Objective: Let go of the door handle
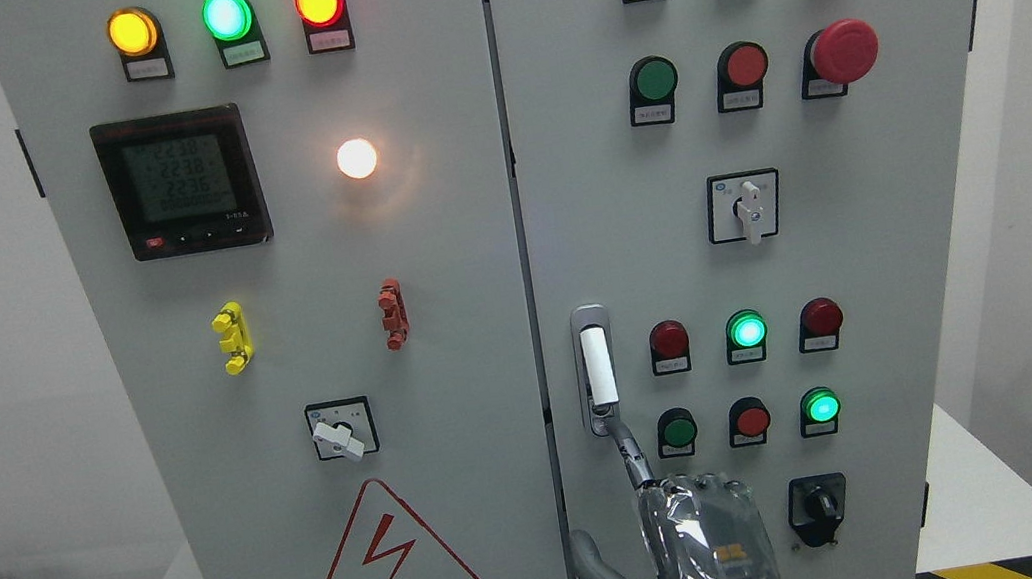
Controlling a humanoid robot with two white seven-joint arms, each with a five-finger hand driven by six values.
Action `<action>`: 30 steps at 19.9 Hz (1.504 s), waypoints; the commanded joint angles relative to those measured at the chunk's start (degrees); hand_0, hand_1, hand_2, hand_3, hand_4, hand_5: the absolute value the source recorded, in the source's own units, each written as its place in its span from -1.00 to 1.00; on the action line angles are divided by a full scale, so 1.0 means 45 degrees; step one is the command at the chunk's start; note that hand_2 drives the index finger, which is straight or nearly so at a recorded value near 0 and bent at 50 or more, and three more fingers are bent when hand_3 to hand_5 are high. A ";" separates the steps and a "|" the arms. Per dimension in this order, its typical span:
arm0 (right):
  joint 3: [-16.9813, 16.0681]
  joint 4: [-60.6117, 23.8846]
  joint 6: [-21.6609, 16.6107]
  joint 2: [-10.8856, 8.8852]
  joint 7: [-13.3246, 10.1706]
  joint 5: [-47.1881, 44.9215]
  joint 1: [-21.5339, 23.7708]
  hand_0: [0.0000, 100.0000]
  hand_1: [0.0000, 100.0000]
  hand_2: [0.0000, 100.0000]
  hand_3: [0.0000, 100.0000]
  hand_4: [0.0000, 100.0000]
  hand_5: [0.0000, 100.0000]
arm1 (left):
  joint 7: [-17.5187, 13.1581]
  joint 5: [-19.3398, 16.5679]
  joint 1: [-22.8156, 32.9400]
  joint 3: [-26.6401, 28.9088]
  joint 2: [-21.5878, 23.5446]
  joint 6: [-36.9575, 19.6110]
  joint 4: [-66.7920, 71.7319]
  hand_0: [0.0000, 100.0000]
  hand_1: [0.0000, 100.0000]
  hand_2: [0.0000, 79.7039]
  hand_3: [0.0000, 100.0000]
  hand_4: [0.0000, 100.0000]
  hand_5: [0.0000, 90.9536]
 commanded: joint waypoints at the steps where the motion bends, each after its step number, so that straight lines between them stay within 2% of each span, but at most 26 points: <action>1: 0.0064 -0.0376 -0.0079 -0.0001 -0.0096 -0.0015 0.0099 -0.30 -0.48 -1.00 1.00 1.00 1.00 | 0.0002 0.0000 -0.0313 0.0215 0.0014 0.0011 -0.0001 -0.76 -0.22 -1.00 -1.00 -1.00 -1.00; 2: 0.0083 -0.0551 -0.0099 0.0018 -0.0154 -0.0015 0.0215 -0.29 -0.48 -0.95 1.00 1.00 1.00 | 0.0002 0.0000 -0.0312 0.0215 -0.0006 0.0011 -0.0001 -0.76 -0.22 -1.00 -1.00 -1.00 -1.00; 4: 0.0044 -0.0786 -0.0157 -0.0001 -0.0427 -0.0034 0.0372 -0.21 -0.47 -0.26 1.00 0.86 1.00 | 0.0002 0.0000 -0.0332 0.0215 -0.0006 0.0011 -0.0001 -0.76 -0.22 -1.00 -1.00 -1.00 -1.00; 5: 0.0006 -0.0845 -0.0216 -0.0021 -0.0467 -0.0034 0.0392 -0.11 -0.46 0.00 0.96 0.77 0.96 | 0.0002 0.0000 -0.0332 0.0215 -0.0006 0.0011 -0.0001 -0.76 -0.22 -1.00 -1.00 -1.00 -1.00; 6: -0.0033 -0.0903 -0.0274 -0.0021 -0.0506 -0.0015 0.0373 -0.08 -0.46 0.04 0.95 0.74 0.94 | 0.0002 0.0000 -0.0332 0.0215 -0.0006 0.0011 -0.0001 -0.76 -0.22 -1.00 -1.00 -1.00 -1.00; 8: -0.0131 -0.0982 -0.0275 -0.0021 -0.0468 -0.0015 0.0353 0.02 -0.54 0.44 0.98 0.71 0.89 | 0.0002 0.0000 -0.0332 0.0215 -0.0006 0.0011 -0.0001 -0.76 -0.22 -1.00 -1.00 -1.00 -1.00; 9: -0.0151 -0.0982 -0.0275 -0.0021 -0.0429 -0.0015 0.0334 0.02 -0.56 0.49 0.99 0.70 0.89 | 0.0002 0.0000 -0.0332 0.0215 -0.0006 0.0011 -0.0001 -0.76 -0.22 -1.00 -1.00 -1.00 -1.00; 10: -0.0170 -0.1001 -0.0236 -0.0021 -0.0428 -0.0015 0.0334 0.01 -0.66 0.64 1.00 0.69 0.86 | 0.0002 0.0000 -0.0313 0.0215 -0.0006 0.0011 -0.0001 -0.76 -0.22 -1.00 -1.00 -1.00 -1.00; 11: -0.0209 -0.1079 -0.0236 -0.0021 -0.0390 -0.0015 0.0353 0.02 -0.84 0.81 1.00 0.73 0.87 | 0.0002 0.0000 -0.0332 0.0215 0.0014 0.0011 -0.0001 -0.76 -0.22 -1.00 -1.00 -1.00 -1.00; 14: -0.0287 -0.1080 -0.0197 -0.0060 -0.0098 0.0005 0.0295 -0.05 -0.99 0.95 1.00 0.78 0.96 | 0.0002 0.0000 -0.0313 0.0215 -0.0006 0.0011 -0.0001 -0.76 -0.22 -1.00 -1.00 -1.00 -1.00; 20: -0.0288 -0.1060 -0.0197 -0.0118 0.0293 0.0218 0.0120 -0.15 -1.00 0.97 1.00 0.80 0.97 | 0.0002 0.0000 -0.0332 0.0215 -0.0006 0.0011 -0.0001 -0.76 -0.22 -1.00 -1.00 -1.00 -1.00; 24: -0.0288 -0.1002 -0.0158 -0.0118 0.1269 0.0707 -0.0447 -0.18 -1.00 0.98 1.00 0.81 0.97 | 0.0002 0.0000 -0.0312 0.0215 0.0014 0.0011 -0.0001 -0.76 -0.22 -1.00 -1.00 -1.00 -1.00; 26: -0.0288 -0.1002 -0.0158 -0.0099 0.1563 0.1038 -0.0545 -0.20 -1.00 1.00 1.00 0.82 0.98 | 0.0002 0.0000 -0.0332 0.0215 -0.0006 0.0011 -0.0001 -0.76 -0.22 -1.00 -1.00 -1.00 -1.00; 30: -0.0307 -0.1021 -0.0158 -0.0079 0.1622 0.1294 -0.0857 -0.26 -0.97 1.00 1.00 0.84 0.98 | 0.0002 0.0000 -0.0313 0.0215 -0.0006 0.0011 -0.0001 -0.76 -0.22 -1.00 -1.00 -1.00 -1.00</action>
